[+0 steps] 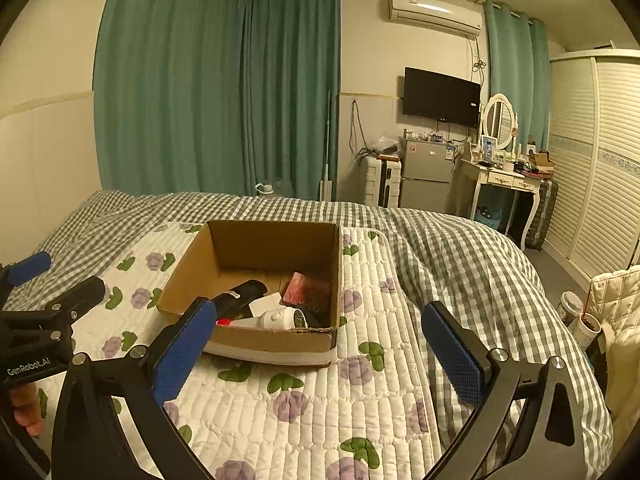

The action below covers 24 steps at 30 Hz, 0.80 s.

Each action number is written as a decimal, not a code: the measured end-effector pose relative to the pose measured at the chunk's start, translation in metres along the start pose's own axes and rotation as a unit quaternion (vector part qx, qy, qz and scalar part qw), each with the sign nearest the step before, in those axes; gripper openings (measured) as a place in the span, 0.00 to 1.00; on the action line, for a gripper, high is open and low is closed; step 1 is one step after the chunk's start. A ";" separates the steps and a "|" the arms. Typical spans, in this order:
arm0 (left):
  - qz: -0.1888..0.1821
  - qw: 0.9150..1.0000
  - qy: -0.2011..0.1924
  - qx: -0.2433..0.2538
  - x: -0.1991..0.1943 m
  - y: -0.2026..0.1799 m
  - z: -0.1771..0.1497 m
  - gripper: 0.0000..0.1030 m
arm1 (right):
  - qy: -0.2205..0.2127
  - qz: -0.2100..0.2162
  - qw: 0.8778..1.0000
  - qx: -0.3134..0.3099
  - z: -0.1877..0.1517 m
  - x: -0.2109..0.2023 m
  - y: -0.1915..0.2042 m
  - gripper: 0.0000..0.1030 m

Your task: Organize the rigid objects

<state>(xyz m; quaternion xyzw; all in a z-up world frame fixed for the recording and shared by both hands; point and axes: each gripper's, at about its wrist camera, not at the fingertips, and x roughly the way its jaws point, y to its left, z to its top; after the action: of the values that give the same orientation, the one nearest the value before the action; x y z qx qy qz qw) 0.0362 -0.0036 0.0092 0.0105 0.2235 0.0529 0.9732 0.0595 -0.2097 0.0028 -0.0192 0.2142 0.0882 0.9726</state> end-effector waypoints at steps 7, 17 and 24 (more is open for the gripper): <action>-0.004 1.000 0.001 -0.008 0.000 0.002 0.000 1.00 | -0.001 0.000 1.000 -0.001 0.000 0.002 0.001 1.00; -0.005 1.000 0.006 -0.010 0.000 0.001 -0.001 1.00 | 0.003 0.001 1.000 -0.003 -0.004 0.006 0.006 1.00; -0.004 1.000 0.013 -0.009 0.001 -0.002 -0.003 1.00 | 0.004 -0.001 1.000 -0.002 -0.005 0.006 0.006 1.00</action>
<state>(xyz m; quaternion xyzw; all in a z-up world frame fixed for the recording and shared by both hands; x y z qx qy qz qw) 0.0359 -0.0052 0.0063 -0.0002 0.2352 0.0511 0.9706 0.0616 -0.2035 -0.0042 -0.0222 0.2180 0.0875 0.9718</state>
